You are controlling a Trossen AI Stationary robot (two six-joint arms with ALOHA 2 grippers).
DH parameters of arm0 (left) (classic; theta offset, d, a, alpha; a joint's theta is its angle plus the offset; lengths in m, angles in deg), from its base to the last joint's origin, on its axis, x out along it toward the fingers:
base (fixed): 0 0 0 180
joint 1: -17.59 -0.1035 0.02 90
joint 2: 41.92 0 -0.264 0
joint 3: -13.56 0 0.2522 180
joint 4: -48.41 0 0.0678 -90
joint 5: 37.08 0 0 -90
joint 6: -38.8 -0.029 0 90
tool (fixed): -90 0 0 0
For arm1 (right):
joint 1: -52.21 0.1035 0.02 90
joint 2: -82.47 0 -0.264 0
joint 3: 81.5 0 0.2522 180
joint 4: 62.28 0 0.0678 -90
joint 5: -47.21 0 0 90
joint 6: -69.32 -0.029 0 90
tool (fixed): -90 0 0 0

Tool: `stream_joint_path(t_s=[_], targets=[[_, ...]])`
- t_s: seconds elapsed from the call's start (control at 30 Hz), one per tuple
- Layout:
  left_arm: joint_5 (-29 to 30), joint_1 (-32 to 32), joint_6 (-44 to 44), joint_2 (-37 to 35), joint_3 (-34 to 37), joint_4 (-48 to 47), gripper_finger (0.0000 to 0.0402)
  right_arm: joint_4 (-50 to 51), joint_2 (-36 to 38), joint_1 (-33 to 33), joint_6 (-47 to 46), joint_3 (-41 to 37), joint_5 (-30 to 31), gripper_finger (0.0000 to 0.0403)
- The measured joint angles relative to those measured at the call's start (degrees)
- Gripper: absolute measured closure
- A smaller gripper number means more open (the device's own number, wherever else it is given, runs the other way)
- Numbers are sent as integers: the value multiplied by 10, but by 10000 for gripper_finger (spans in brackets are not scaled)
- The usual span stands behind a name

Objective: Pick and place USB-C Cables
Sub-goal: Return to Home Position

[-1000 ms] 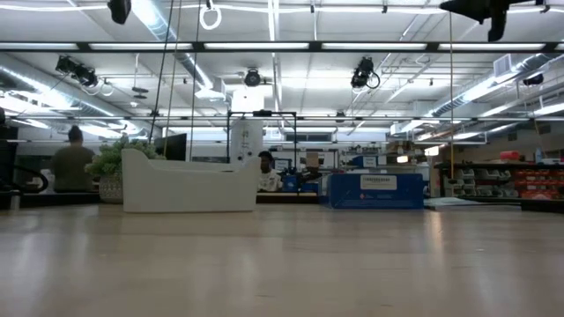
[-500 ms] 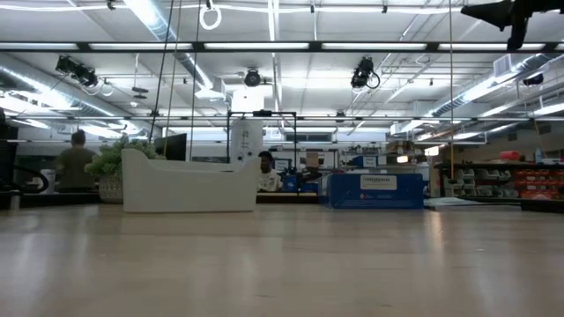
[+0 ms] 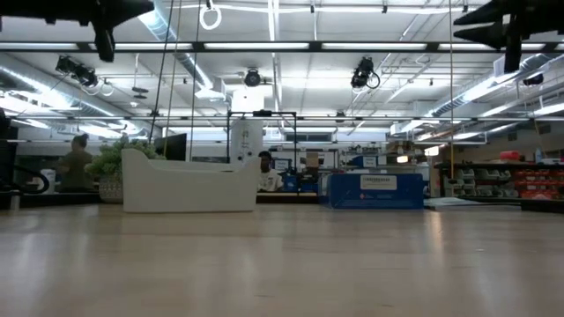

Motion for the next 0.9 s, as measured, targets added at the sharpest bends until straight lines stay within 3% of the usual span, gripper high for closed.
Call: stream_joint_path(t_s=[0.27, 0.73, 0.9], targets=[[48, 0, 49, -130, 107, 16, 393, -81, 0, 0, -63, -96, -14, 326], [58, 0, 139, -132, 237, 112, 393, -177, 0, 0, -155, -216, -20, 365], [59, 0, 148, -132, 237, 72, 393, -204, -1, 0, -179, -242, -36, 375]])
